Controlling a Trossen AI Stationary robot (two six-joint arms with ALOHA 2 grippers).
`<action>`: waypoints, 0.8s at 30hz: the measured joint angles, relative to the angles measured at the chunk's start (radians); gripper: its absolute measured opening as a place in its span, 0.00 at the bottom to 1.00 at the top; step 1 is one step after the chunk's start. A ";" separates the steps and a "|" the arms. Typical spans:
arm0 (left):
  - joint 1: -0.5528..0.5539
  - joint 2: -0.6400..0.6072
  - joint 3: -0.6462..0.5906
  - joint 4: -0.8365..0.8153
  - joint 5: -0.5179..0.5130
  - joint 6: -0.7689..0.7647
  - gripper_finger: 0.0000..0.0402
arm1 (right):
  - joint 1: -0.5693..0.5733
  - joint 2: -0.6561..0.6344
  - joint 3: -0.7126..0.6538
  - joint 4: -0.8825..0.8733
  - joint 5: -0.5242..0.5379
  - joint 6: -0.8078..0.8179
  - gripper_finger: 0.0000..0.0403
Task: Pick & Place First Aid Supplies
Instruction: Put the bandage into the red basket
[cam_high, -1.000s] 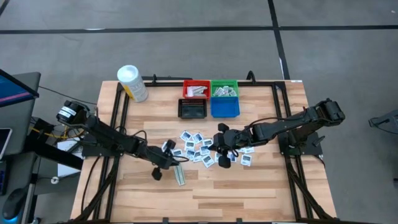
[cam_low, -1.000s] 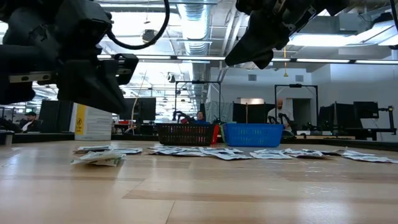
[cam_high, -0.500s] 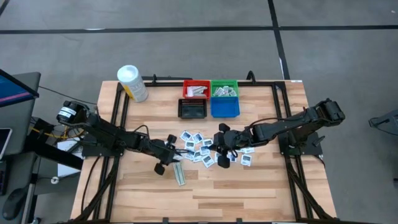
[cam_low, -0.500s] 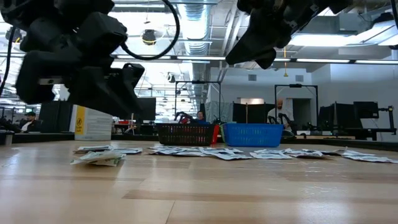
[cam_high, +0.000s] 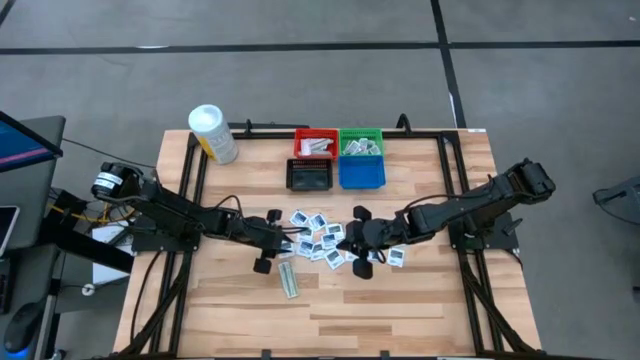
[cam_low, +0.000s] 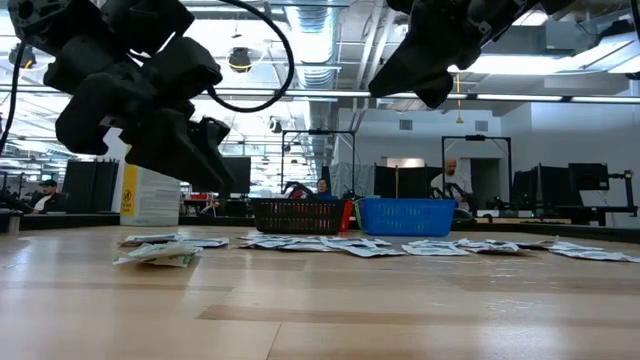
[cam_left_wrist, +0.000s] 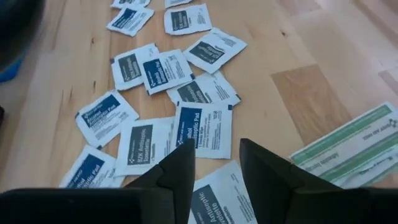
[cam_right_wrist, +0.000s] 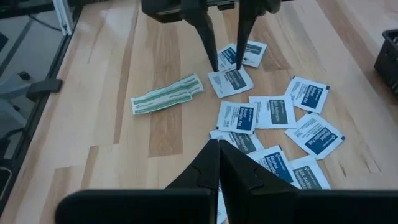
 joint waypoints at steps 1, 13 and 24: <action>0.000 0.000 0.000 -0.004 0.000 -0.022 0.32 | 0.000 0.000 0.000 0.000 0.000 0.012 0.00; -0.001 0.000 0.000 -0.112 0.002 -0.371 0.28 | 0.014 0.000 0.000 -0.046 0.078 0.051 0.00; -0.003 0.015 0.000 -0.113 0.017 -0.366 0.27 | 0.011 0.000 0.000 -0.094 0.081 0.032 0.00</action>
